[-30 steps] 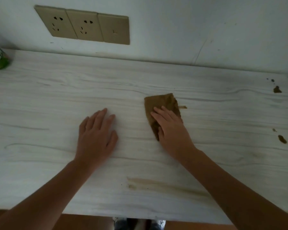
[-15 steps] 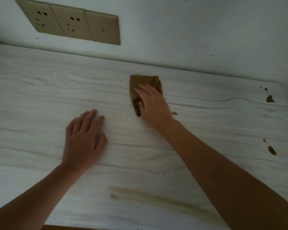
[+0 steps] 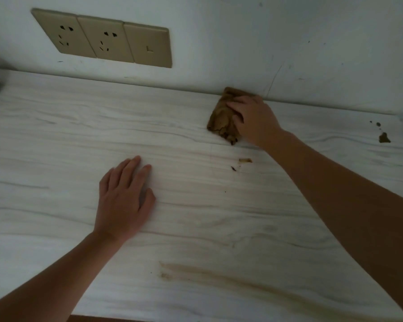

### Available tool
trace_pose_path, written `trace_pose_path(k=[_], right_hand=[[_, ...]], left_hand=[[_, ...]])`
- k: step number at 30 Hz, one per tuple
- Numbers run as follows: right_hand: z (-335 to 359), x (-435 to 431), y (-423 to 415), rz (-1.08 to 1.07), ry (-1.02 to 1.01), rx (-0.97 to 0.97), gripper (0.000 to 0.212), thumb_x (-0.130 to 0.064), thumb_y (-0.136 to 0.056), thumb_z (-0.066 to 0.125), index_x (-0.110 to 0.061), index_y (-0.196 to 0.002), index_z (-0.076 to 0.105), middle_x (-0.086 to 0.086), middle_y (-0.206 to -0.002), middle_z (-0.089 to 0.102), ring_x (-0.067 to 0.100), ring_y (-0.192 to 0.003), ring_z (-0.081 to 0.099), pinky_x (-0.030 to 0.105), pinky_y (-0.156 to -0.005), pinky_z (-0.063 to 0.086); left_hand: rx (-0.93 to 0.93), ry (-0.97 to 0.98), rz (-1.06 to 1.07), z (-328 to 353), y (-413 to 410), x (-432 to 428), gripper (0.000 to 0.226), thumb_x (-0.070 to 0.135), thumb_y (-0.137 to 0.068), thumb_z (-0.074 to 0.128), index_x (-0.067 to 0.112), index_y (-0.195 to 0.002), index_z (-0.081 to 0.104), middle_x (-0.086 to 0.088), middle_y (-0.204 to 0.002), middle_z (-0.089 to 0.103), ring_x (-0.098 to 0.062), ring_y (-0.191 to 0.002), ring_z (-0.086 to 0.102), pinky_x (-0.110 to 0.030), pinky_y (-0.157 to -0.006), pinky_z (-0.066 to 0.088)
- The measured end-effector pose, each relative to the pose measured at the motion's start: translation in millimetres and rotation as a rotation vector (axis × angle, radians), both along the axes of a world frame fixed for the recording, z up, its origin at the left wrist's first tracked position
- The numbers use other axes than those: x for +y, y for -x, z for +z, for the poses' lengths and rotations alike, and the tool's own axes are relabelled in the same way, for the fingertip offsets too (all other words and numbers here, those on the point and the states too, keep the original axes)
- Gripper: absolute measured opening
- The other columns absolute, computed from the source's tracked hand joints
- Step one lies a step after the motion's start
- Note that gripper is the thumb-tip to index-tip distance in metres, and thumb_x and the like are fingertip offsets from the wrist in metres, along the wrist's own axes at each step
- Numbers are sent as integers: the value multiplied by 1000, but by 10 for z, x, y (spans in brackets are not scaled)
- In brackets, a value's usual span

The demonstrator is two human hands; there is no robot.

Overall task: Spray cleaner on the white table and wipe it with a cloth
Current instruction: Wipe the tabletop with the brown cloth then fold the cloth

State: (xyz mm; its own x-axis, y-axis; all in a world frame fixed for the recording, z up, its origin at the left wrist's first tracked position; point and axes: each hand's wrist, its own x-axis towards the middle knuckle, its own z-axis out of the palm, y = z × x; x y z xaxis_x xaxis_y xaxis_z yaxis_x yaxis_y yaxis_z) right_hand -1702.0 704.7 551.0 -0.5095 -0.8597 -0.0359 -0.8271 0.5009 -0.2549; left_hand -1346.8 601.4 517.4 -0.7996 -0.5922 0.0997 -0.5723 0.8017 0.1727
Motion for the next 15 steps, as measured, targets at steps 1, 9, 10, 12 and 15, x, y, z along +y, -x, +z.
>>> trace_pose_path(k=[1,9,10,12,15], right_hand=[[-31,74,-45,-8,17,46,42,-27,-100,48,-18,-140,55,6,-142,52,33,-127,44,45,-104,40],[-55,619,-609,-214,65,90,49,-53,-94,51,-20,-130,59,6,-124,52,26,-112,46,42,-86,50],[-45,683,-678,-217,60,87,50,-54,-94,51,-21,-130,59,5,-123,51,25,-111,46,41,-83,51],[-46,771,-756,-222,43,92,51,-57,-93,51,-22,-130,58,3,-123,50,23,-111,46,39,-78,51],[-56,697,-678,-260,47,79,54,-59,-92,53,-23,-132,57,3,-126,48,23,-114,45,39,-80,51]], left_hand=[[-1,-2,2,3,-2,1,58,36,-92,42,14,-144,54,-12,-158,45,-32,-147,39,-51,-118,31],[13,-16,1,9,-2,4,57,38,-92,43,14,-142,55,-12,-157,46,-33,-146,39,-51,-118,30],[15,-19,2,11,-1,6,57,38,-92,42,14,-142,55,-12,-157,46,-33,-146,39,-51,-118,30],[11,-24,4,13,-3,7,57,37,-92,42,14,-143,55,-12,-158,45,-33,-147,39,-51,-118,30],[3,-32,11,18,9,6,58,38,-92,41,15,-143,54,-12,-158,45,-33,-147,38,-51,-119,30]])
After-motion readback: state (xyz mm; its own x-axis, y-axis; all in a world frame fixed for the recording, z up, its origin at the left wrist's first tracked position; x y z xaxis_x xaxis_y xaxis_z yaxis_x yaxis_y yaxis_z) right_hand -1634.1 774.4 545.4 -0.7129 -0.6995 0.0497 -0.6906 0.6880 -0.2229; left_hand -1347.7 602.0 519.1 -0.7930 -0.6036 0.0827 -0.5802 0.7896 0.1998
